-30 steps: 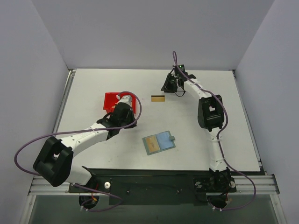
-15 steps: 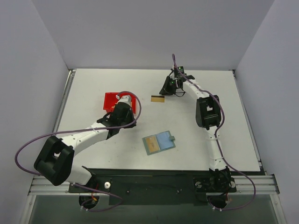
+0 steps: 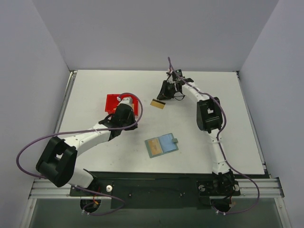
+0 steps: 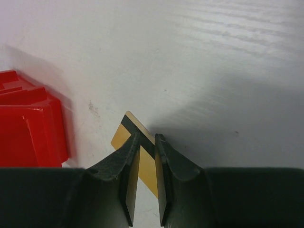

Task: Put the credit cards into the card holder
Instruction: Move the credit card to the corner of the board.

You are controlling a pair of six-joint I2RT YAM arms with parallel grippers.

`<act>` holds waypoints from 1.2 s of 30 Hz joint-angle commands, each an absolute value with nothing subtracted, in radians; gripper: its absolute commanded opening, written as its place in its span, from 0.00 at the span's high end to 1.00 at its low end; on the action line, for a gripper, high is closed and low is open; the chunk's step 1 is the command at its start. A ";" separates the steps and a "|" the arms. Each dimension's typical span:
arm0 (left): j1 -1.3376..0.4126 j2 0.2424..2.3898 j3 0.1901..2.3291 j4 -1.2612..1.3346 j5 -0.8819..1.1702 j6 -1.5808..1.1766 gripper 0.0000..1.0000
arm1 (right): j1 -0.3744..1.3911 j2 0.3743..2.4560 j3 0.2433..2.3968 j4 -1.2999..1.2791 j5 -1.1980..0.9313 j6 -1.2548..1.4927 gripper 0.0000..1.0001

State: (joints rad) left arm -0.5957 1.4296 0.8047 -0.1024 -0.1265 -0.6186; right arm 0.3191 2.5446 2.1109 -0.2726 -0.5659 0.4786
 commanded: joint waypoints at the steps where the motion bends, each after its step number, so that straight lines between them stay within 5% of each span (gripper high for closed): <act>1: -0.578 1.443 0.815 -0.063 -0.121 -0.624 0.95 | 0.371 2.520 2.056 -0.385 -0.565 0.411 0.84; 36: -0.571 1.465 0.779 -0.031 -0.103 -0.634 0.95 | 0.520 2.212 1.517 -0.345 -0.391 0.410 0.88</act>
State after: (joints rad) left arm -0.5789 1.4773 0.7879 -0.0807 -0.1123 -0.6250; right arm 0.4850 2.2162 1.5959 -0.2401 -0.4664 0.4187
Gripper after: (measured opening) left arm 0.062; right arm 0.121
